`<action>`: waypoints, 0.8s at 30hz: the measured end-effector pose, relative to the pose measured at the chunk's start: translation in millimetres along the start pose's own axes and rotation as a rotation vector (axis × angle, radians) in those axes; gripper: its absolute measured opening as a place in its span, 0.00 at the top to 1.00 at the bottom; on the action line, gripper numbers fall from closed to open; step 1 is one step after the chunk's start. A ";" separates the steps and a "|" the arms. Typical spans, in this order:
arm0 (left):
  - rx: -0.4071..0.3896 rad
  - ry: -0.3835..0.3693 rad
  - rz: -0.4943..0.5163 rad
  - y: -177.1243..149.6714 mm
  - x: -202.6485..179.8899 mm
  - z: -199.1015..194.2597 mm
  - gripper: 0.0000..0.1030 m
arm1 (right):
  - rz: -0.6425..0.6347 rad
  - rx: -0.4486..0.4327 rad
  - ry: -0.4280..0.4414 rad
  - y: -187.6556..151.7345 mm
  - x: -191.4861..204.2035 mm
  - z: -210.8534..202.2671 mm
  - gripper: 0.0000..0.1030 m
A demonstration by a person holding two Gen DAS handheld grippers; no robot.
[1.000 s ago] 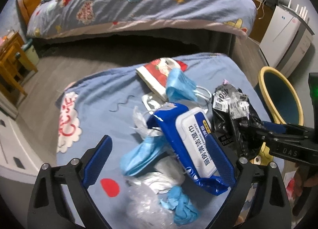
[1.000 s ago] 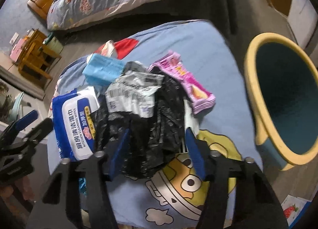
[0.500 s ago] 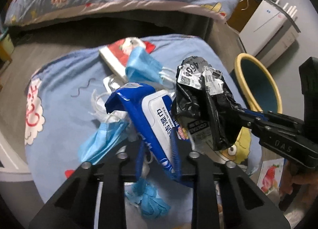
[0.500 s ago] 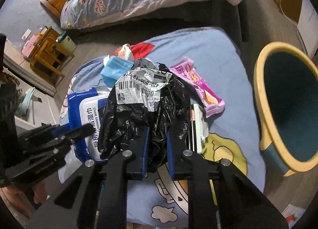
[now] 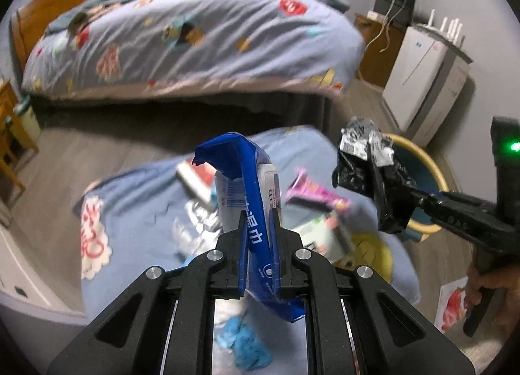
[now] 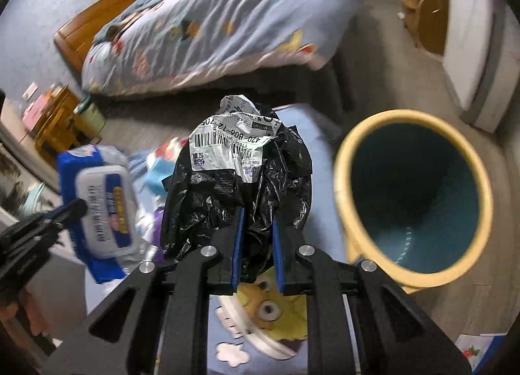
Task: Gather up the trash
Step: 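Carry both items over the yellow bin and open both tools to drop them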
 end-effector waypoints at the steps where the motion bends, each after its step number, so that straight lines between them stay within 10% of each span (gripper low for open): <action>1: -0.006 -0.010 0.001 2.4 -3.3 -1.0 0.88 | 0.015 -0.008 -0.014 -0.6 -7.8 -2.9 0.85; 24: 0.042 -0.180 0.170 -13.0 -154.5 59.5 0.88 | 0.277 -0.022 -0.274 -40.3 -157.3 -33.5 0.85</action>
Point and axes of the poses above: each gripper's, at about its wrist camera, not at the fingertips, and z roughly the way its jaws point, x to its left, y to its top, the point moved 4 cm from there along z, roughly the way its jaws point, and after that the axes turned 15 degrees about -z, right-handed, at the moved point
